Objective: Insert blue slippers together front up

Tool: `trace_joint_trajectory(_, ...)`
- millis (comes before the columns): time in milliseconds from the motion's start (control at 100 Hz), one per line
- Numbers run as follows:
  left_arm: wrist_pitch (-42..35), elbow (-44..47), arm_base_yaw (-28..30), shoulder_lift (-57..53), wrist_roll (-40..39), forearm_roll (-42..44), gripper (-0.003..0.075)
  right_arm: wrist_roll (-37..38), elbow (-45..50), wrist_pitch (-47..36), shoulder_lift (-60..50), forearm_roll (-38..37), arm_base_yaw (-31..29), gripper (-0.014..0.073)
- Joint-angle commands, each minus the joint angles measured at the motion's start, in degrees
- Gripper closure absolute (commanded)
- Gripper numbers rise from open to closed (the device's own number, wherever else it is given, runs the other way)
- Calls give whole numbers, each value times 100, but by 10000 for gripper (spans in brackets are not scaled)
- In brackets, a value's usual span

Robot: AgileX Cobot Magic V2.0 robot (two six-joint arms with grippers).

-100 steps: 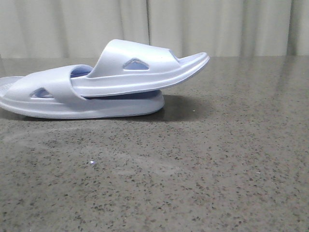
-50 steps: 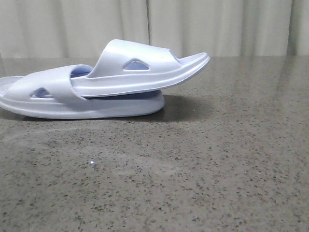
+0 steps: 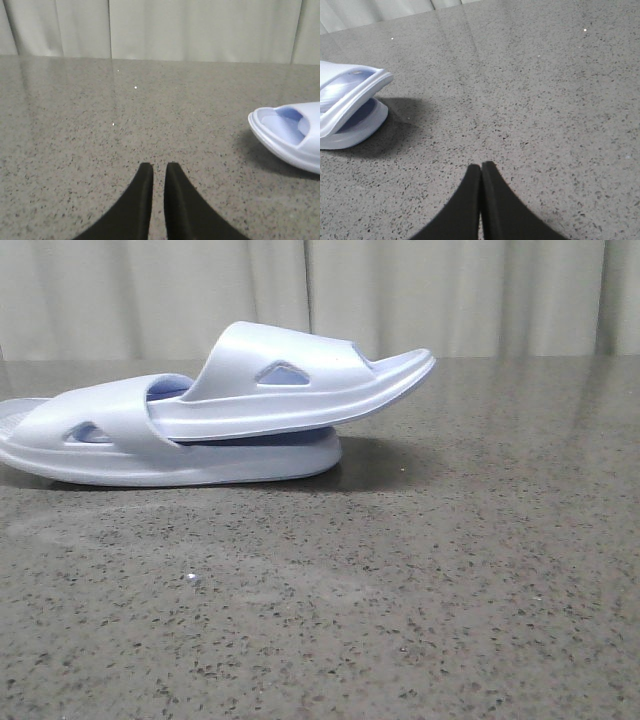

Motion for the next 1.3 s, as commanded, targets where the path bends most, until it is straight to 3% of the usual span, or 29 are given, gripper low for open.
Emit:
trace_joint_trajectory(0,-199,52,-59,-247,-190,113,705,-50,-142,10,-8,51,8,675)
trace_joint_trajectory(230,387,52,-48,-474,-234,228,705,-50,-142,24,-8,51,8,675)
trace_joint_trajectory(1290,386,52,-48,-474,-234,-76,705,-50,-142,-102,-8,51,8,675)
